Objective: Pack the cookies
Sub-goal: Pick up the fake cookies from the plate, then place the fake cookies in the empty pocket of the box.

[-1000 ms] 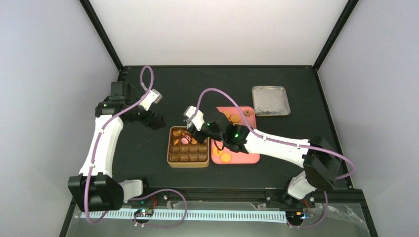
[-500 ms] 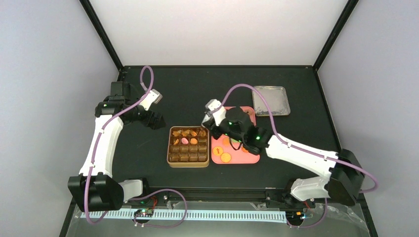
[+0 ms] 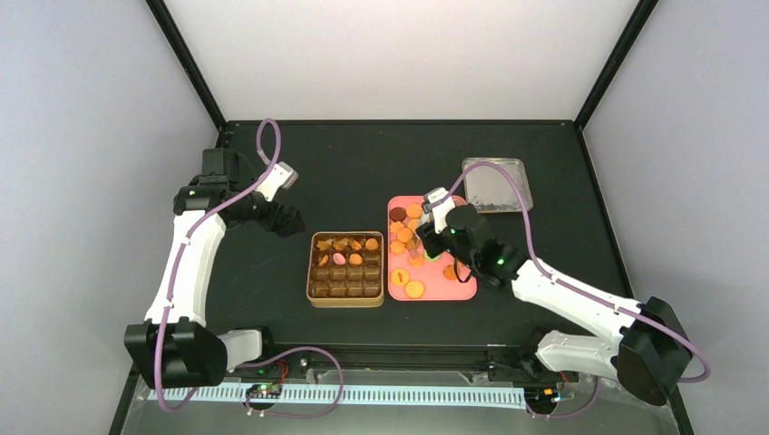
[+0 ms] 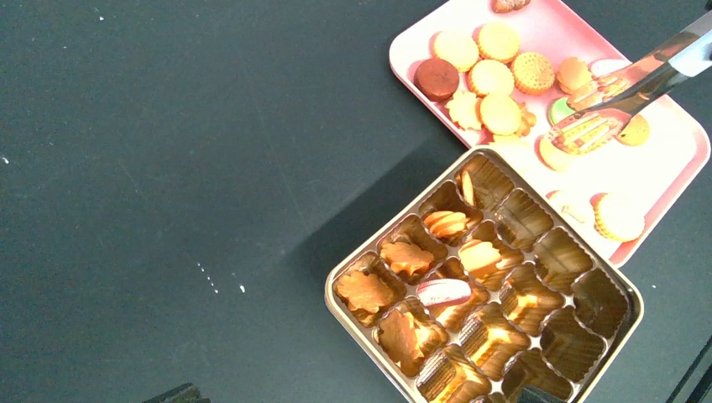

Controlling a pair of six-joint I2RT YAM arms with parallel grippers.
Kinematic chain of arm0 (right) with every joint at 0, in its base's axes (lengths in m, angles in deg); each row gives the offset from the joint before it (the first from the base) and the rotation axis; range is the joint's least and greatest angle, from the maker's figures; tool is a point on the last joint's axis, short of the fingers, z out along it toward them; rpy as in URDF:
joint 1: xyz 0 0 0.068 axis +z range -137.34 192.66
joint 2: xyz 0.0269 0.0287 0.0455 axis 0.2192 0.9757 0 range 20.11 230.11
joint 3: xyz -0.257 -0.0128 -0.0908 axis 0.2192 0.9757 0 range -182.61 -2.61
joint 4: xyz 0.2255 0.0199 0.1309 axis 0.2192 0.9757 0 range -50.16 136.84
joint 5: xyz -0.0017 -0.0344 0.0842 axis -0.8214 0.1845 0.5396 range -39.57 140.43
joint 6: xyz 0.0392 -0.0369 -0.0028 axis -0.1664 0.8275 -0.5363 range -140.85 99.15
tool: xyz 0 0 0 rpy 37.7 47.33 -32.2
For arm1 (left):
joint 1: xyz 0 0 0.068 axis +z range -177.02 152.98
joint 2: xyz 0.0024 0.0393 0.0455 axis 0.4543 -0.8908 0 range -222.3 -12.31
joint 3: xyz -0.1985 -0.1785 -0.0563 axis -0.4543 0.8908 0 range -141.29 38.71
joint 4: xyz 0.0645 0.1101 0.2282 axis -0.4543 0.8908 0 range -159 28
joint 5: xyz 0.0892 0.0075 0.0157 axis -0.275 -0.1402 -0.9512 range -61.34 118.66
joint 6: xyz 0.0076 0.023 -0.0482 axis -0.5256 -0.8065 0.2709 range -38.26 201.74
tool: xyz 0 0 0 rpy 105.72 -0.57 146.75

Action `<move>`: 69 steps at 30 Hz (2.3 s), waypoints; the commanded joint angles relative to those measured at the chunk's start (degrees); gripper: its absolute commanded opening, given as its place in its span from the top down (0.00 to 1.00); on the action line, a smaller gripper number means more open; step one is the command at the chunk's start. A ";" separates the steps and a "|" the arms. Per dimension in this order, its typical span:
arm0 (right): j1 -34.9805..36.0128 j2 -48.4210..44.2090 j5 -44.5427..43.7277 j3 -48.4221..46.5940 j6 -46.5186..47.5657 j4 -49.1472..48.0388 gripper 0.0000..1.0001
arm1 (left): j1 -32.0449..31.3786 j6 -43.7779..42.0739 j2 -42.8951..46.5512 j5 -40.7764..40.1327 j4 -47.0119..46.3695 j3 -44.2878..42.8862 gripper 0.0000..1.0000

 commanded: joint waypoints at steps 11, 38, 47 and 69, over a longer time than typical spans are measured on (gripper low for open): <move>-0.25 2.78 3.01 -0.92 -1.82 -3.66 0.61 | 0.37 -1.42 0.41 0.25 0.90 -2.76 0.01; 1.91 3.33 1.12 0.77 -1.34 -5.90 0.77 | 0.38 -1.43 1.08 0.18 0.16 -2.58 0.01; 4.59 -1.94 -1.71 -1.57 -0.59 -6.65 0.82 | 0.40 -1.71 1.59 -0.21 0.74 -3.02 0.01; 10.34 12.25 3.10 -13.66 -1.75 -11.67 0.59 | 0.35 -2.00 1.86 -0.67 0.78 -3.03 0.01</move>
